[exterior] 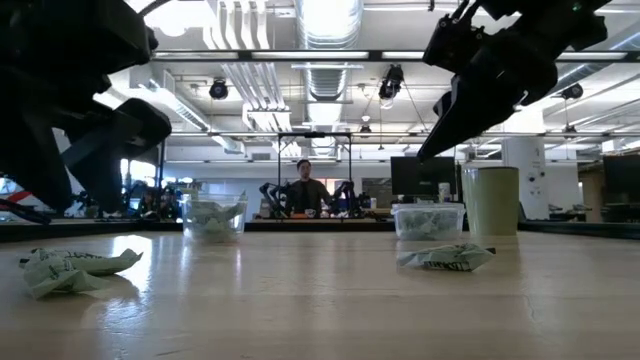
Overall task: Pick and place items into bin
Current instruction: Put the stevia packet into the left transparent bin
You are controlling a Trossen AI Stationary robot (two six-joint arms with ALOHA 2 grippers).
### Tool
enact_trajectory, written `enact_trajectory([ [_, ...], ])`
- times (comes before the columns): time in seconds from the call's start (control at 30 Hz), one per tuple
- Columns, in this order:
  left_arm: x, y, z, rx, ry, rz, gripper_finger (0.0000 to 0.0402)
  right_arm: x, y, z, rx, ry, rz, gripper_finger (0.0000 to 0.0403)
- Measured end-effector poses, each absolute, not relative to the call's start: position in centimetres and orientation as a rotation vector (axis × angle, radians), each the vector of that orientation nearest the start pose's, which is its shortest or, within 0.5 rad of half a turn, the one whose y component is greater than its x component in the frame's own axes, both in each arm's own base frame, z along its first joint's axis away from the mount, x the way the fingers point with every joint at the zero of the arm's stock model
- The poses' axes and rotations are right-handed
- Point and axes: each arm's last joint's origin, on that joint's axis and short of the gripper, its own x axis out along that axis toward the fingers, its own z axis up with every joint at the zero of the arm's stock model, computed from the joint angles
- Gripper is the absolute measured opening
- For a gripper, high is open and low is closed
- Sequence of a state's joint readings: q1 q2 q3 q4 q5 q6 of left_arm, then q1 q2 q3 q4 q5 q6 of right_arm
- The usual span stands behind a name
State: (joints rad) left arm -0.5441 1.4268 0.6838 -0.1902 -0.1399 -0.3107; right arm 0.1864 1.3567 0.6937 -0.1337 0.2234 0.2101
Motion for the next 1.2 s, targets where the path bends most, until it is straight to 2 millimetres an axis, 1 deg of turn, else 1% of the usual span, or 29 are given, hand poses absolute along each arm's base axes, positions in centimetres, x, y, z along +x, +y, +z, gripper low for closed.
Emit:
enact_trajectory([
  [0.1,22.9,-14.4,16.2,0.054,0.927,-0.204,0.0141,25.8,4.2,18.9,0.052,0.770,-0.124,0.0122],
  [0.2,23.3,-15.6,15.9,0.085,0.941,-0.230,0.0141,25.8,4.2,18.9,0.052,0.770,-0.123,0.0119],
  [0.33,24.1,-16.6,16.0,0.131,0.936,-0.260,0.0141,25.8,4.2,18.9,0.055,0.770,-0.125,0.0118],
  [0.47,24.5,-16.9,15.8,0.140,0.945,-0.260,0.0141,25.8,4.2,18.9,0.054,0.770,-0.125,0.0120],
  [0.63,24.1,-16.6,14.9,0.153,1.000,-0.242,0.0141,25.8,4.2,18.9,0.054,0.770,-0.125,0.0117],
  [0.9,24.2,-16.7,14.9,0.150,0.995,-0.243,0.0138,25.8,4.2,18.9,0.054,0.770,-0.125,0.0109],
  [1.0,24.1,-16.6,14.9,0.151,1.005,-0.244,0.0123,25.8,4.2,18.9,0.054,0.770,-0.125,0.0110],
  [1.2,24.0,-16.6,14.8,0.127,1.032,-0.256,0.0065,25.8,4.2,18.9,0.054,0.769,-0.126,0.0110],
])
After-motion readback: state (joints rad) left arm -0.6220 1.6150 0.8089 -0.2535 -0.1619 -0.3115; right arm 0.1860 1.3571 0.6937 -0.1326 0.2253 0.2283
